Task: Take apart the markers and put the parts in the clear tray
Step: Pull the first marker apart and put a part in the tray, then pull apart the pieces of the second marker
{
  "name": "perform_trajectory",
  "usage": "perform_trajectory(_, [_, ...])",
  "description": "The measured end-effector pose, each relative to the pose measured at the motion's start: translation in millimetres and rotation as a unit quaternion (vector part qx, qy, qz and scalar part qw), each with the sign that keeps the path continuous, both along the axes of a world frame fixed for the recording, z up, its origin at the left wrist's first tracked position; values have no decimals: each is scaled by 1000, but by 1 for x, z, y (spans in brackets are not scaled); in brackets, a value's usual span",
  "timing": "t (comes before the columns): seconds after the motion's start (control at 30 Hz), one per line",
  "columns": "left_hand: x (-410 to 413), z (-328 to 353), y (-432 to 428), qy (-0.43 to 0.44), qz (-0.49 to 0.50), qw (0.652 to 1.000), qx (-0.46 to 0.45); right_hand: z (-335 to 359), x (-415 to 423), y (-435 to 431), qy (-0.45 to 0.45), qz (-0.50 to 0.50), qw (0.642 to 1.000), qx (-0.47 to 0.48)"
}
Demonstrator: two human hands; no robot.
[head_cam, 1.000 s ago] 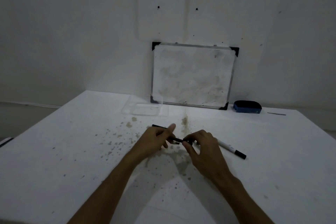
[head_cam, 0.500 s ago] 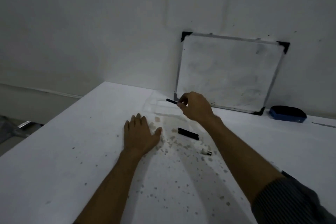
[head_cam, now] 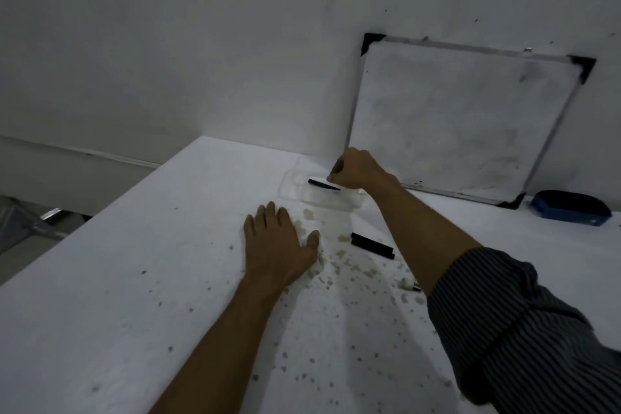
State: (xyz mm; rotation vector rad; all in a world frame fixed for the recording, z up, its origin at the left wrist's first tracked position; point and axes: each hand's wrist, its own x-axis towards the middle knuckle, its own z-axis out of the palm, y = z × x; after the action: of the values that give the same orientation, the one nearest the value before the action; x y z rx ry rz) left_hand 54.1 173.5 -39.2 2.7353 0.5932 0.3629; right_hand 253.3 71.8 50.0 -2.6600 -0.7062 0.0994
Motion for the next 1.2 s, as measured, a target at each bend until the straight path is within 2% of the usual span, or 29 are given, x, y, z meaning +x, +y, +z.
perform_trajectory(0.13, [-1,4,-2,-69,-6,998,6,24,-39,-33,-31,15,992,118])
perform_trajectory(0.27, [-7,12,-21,-129,-65,989,-9,30,-91,-93,-66,21,985,158])
perform_trajectory(0.4, [-20,8,-60,-147,-158,975,-61,14,-132,-162,-45,-12,990,137])
perform_trajectory(0.47, [-25,4,-79,-130,-177,974,-62,0,-149,-192,-49,-42,990,124])
perform_trajectory(0.57, [-27,0,-94,-104,-177,979,-13,-25,-171,-226,-70,-103,988,97])
perform_trajectory(0.67, [-29,-1,-96,-103,-167,981,-7,-47,-190,-247,-86,-168,981,48])
perform_trajectory(0.77, [-32,-3,-98,-113,-159,981,0,-55,-201,-253,-87,-189,978,7])
perform_trajectory(0.83, [-36,-2,-100,-141,-164,976,14,-54,-202,-254,-74,-191,978,26])
perform_trajectory(0.9, [-42,2,-106,-194,-195,961,40,-53,-204,-253,-70,-175,979,82])
perform_trajectory(1.0, [-52,14,-114,-271,-282,917,81,-47,-213,-250,-32,-101,980,170])
perform_trajectory(1.1, [-52,14,-112,-286,-359,880,122,-43,-223,-244,-1,-24,981,192])
perform_trajectory(1.2, [-49,10,-107,-306,-373,866,132,-41,-229,-240,24,-5,966,258])
